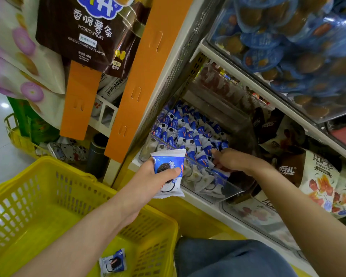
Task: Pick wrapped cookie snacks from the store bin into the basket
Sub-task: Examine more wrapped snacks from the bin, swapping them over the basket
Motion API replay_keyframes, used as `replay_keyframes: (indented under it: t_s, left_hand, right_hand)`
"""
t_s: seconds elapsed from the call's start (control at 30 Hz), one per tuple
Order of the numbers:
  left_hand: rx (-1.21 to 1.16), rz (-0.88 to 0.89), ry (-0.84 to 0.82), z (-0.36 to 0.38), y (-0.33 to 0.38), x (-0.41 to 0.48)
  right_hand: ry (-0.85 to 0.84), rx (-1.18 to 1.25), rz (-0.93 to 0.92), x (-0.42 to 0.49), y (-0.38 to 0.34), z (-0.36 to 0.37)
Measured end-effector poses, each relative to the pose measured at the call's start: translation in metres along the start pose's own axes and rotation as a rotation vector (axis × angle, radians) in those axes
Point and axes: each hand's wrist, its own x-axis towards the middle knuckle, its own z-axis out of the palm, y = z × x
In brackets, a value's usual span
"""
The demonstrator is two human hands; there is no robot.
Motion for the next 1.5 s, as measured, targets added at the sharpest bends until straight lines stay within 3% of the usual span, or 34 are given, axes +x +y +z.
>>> replay_keyframes:
  t_s: [0.2, 0.43, 0.57, 0.7, 0.83, 0.93, 1.07, 1.27, 1.37, 1.5]
  left_hand:
    - [-0.008, -0.012, -0.006, -0.001, 0.000, 0.000]
    - [0.016, -0.025, -0.001, -0.001, 0.000, 0.000]
    - [0.032, -0.047, -0.011, 0.001, -0.001, -0.001]
    - [0.061, -0.077, -0.011, 0.000, -0.005, 0.000]
    - [0.002, -0.088, 0.031, 0.001, -0.009, 0.003]
    - [0.017, -0.063, 0.023, 0.000, -0.010, 0.002]
    - [0.049, -0.010, 0.039, -0.003, -0.012, -0.001]
    - [0.094, 0.063, 0.044, -0.004, -0.009, -0.002]
    - [0.168, 0.092, 0.085, -0.006, -0.010, -0.005]
    - [0.138, 0.051, 0.198, -0.009, -0.012, -0.008]
  right_hand:
    - [-0.158, 0.327, -0.086, -0.014, 0.021, -0.007]
    - [0.158, 0.366, -0.167, -0.007, 0.017, 0.005]
    - [0.080, 0.314, -0.111, -0.002, 0.014, 0.010]
    - [0.024, 0.489, -0.076, -0.007, 0.013, 0.006]
    - [0.275, 0.303, -0.120, -0.017, 0.011, 0.009]
    - [0.488, 0.341, -0.205, -0.028, -0.002, 0.013]
    - [0.734, 0.541, -0.567, -0.060, -0.027, 0.034]
    - [0.531, 0.638, -0.679, -0.072, -0.052, 0.079]
    - [0.507, 0.728, -0.727, -0.068, -0.056, 0.089]
    - [0.350, 0.924, -0.678, -0.058, -0.060, 0.099]
